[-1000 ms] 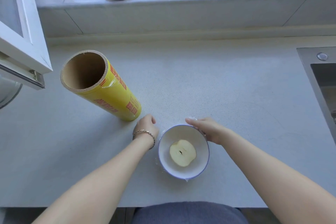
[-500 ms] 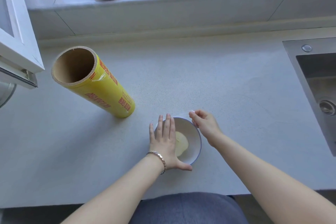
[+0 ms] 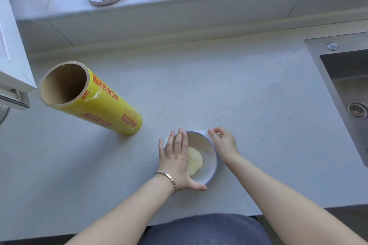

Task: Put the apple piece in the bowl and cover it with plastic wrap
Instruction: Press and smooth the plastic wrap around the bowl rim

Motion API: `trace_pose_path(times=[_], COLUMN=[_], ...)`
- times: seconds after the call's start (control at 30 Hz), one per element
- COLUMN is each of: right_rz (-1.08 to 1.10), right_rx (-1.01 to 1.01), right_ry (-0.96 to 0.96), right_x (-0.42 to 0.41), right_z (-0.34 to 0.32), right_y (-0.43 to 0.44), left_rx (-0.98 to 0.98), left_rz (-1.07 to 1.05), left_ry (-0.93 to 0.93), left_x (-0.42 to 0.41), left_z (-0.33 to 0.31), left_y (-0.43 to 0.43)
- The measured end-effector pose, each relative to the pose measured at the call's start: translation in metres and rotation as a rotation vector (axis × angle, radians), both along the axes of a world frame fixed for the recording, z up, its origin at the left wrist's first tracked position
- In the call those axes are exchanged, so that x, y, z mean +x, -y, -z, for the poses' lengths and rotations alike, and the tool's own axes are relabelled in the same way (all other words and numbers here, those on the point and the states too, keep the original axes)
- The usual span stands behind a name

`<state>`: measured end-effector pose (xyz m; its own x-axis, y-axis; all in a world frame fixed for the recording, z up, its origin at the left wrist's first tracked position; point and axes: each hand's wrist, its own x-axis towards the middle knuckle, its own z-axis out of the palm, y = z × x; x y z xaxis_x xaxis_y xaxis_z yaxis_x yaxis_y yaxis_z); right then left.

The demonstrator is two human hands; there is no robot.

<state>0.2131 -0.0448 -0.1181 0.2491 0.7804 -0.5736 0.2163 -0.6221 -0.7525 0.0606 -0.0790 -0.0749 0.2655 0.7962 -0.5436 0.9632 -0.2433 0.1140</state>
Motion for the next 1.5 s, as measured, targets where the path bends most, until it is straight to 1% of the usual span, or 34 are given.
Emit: trace_pose_path(times=[0.13,0.2,0.27,0.3,0.37,0.4,0.47,0.63,0.7,0.8,1.0,1.07,1.13,1.27,1.33,1.43,1.5], right_rz=[-0.145,-0.218,-0.24,-0.22,-0.166,-0.141,-0.097,0.166,0.194,0.201,0.095,0.035,-0.001,-0.068,-0.056,0.046,0.118], right_rx=[-0.232,-0.275,-0.328,-0.335,-0.265,-0.218,-0.153,-0.011,-0.006,-0.034,0.079,0.063,0.018,-0.083,-0.136,-0.154,-0.236], right_ry=[-0.001,-0.011,-0.096,-0.176,-0.339,-0.393,-0.427,-0.407,-0.384,-0.26,0.055,0.144,0.185,0.223,0.207,0.039,-0.112], right_x=[0.004,0.008,0.012,0.015,0.021,0.023,0.024,0.015,0.009,0.002,0.005,0.012,0.014,0.008,0.009,0.014,0.017], right_z=[-0.003,-0.011,-0.018,-0.017,-0.01,-0.006,-0.001,-0.011,-0.016,-0.019,-0.015,-0.011,-0.006,0.003,0.004,-0.003,-0.011], right_y=[-0.012,-0.01,-0.003,0.003,0.015,0.021,0.029,0.028,0.027,0.028,0.037,0.039,0.039,0.028,0.026,0.033,0.041], left_rx=[0.005,0.013,0.016,0.016,0.018,0.018,0.018,0.002,0.0,-0.009,-0.008,-0.005,-0.007,-0.007,-0.017,-0.043,-0.066], left_rz=[-0.032,-0.062,-0.116,-0.137,-0.157,-0.16,-0.158,-0.144,-0.145,-0.151,-0.162,-0.15,-0.143,-0.175,-0.243,-0.458,-0.557], left_ry=[-0.012,-0.022,-0.03,-0.03,-0.03,-0.029,-0.03,-0.034,-0.035,-0.033,-0.027,-0.033,-0.033,-0.029,-0.026,0.02,0.047], left_x=[0.003,0.005,0.007,0.008,0.009,0.01,0.01,0.008,0.008,0.009,0.01,0.01,0.01,0.011,0.014,0.016,0.015], left_z=[-0.001,-0.001,-0.002,-0.002,-0.001,-0.001,-0.001,-0.001,-0.001,-0.001,-0.004,-0.004,-0.004,-0.006,-0.007,-0.009,-0.012], left_y=[0.0,0.002,0.002,0.003,0.003,0.003,0.003,0.004,0.004,0.004,0.003,0.003,0.002,0.004,0.006,0.011,0.017])
